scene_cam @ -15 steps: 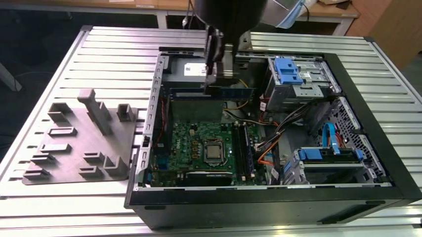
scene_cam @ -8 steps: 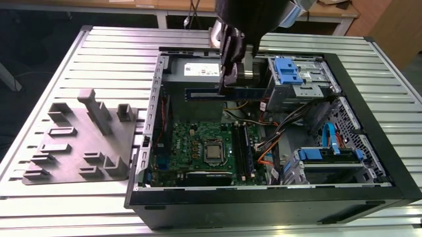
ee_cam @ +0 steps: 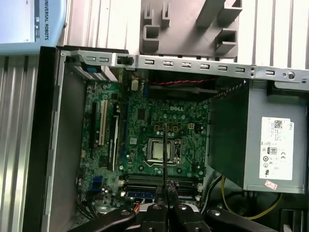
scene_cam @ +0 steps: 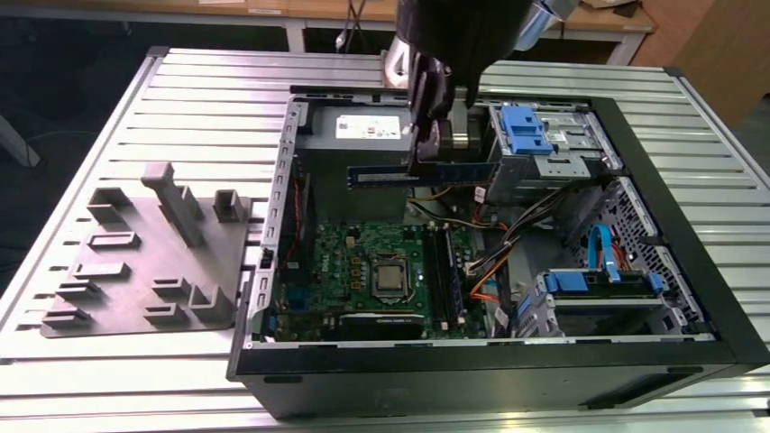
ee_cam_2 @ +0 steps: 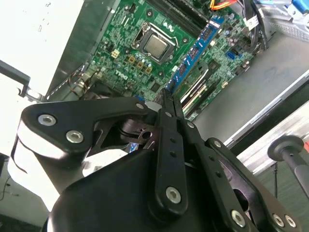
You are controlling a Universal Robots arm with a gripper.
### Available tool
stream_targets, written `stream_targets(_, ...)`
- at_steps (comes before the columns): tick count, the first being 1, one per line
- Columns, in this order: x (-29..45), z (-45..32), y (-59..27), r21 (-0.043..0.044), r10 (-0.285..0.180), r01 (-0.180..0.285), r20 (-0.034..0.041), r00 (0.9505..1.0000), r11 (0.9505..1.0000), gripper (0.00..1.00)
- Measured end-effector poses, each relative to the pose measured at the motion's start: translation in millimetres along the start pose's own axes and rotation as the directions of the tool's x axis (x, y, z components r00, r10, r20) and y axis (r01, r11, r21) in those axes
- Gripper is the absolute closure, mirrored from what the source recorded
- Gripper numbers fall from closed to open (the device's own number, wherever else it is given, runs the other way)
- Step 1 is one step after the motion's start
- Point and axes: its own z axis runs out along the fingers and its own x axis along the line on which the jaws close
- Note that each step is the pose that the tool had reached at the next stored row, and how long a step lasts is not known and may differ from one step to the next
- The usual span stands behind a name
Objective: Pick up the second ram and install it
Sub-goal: 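Pick up the second ram and move it above second insertion slot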
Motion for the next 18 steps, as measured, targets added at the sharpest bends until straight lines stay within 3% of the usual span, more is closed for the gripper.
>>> stream_targets(5, 0.2, 7.2, -0.3, 0.0083, -0.001, 0.001, -0.0005, 1.0000, 1.0000, 0.91)
stream_targets(18, 0.9, 29.6, -1.4, 0.0087, -0.002, 0.002, -0.0005, 1.0000, 1.0000, 0.91)
